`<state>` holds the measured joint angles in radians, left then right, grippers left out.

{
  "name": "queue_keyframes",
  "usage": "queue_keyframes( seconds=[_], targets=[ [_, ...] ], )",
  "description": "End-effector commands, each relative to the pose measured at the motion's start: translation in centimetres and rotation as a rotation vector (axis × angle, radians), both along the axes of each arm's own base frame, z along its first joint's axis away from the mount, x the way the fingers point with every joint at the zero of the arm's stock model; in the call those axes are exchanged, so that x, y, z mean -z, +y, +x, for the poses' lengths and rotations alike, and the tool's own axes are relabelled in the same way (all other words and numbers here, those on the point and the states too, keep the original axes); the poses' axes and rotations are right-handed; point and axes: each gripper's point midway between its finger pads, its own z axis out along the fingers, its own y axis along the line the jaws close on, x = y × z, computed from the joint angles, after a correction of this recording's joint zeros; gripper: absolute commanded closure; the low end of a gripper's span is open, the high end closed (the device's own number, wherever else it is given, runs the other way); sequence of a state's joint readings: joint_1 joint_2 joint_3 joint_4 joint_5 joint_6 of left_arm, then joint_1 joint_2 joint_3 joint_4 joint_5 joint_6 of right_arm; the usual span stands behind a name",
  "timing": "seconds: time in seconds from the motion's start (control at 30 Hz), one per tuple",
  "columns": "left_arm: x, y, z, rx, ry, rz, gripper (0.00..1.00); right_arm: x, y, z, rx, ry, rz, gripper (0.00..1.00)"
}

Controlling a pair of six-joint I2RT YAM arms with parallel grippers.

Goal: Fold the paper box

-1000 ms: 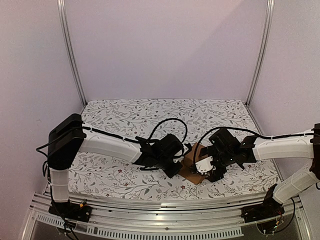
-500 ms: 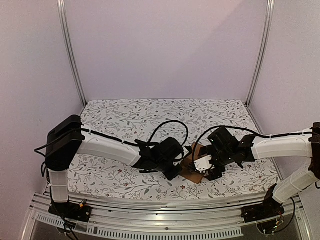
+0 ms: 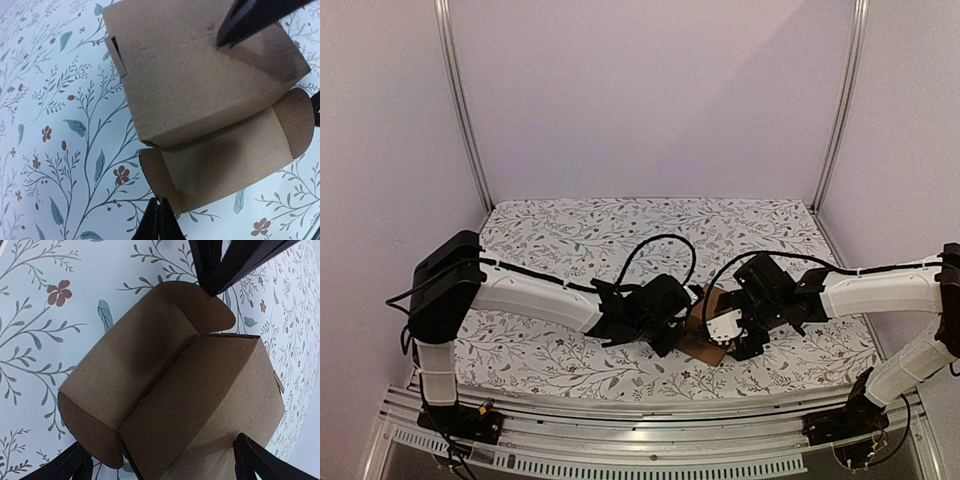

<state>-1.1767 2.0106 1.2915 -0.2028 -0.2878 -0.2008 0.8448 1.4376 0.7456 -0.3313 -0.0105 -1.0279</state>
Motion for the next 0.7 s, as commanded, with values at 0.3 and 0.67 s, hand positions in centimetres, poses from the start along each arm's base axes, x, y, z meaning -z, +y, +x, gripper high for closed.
queue_keyframes(
  seconds=[0.3,0.67],
  targets=[
    [-1.8,0.1,0.3,-0.025,-0.018,-0.075,1.0,1.4,0.0,-0.7,0.03,0.077,-0.036,0.03],
    [-2.7,1.7,1.3,-0.215,-0.008,-0.204,0.61,-3.0,1.0,-0.6,0.058,0.064,0.075,0.01]
  ],
)
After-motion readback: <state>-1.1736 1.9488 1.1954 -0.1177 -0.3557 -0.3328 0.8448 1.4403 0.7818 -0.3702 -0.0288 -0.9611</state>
